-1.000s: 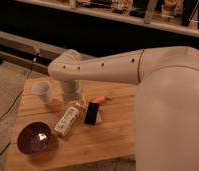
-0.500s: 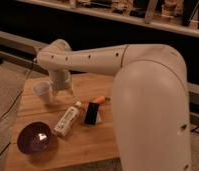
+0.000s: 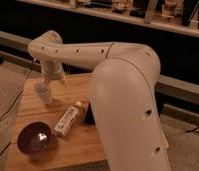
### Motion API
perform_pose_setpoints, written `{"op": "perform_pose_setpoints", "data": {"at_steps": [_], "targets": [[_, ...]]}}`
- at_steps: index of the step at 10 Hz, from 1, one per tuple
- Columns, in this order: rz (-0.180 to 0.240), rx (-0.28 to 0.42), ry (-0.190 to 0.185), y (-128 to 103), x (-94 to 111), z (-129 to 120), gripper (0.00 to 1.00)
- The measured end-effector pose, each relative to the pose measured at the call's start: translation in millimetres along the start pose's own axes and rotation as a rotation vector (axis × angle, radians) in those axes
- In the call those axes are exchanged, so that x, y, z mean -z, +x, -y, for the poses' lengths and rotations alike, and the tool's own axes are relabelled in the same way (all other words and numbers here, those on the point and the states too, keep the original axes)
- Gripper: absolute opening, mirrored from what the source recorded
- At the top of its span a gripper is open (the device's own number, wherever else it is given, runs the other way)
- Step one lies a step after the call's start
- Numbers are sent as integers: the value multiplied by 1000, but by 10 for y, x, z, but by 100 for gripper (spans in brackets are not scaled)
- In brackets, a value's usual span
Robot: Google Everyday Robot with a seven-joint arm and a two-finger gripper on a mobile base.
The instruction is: Place the ceramic cup in the ceramic bowl
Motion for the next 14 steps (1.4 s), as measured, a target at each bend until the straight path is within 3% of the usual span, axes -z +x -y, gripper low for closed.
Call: {"op": "perform_pose_setpoints", "data": {"at_steps": [7,14], "targets": [[-9,82,-14,-46,-218,-432,65],[-41,131,17,-10,-579,-442,65]]}}
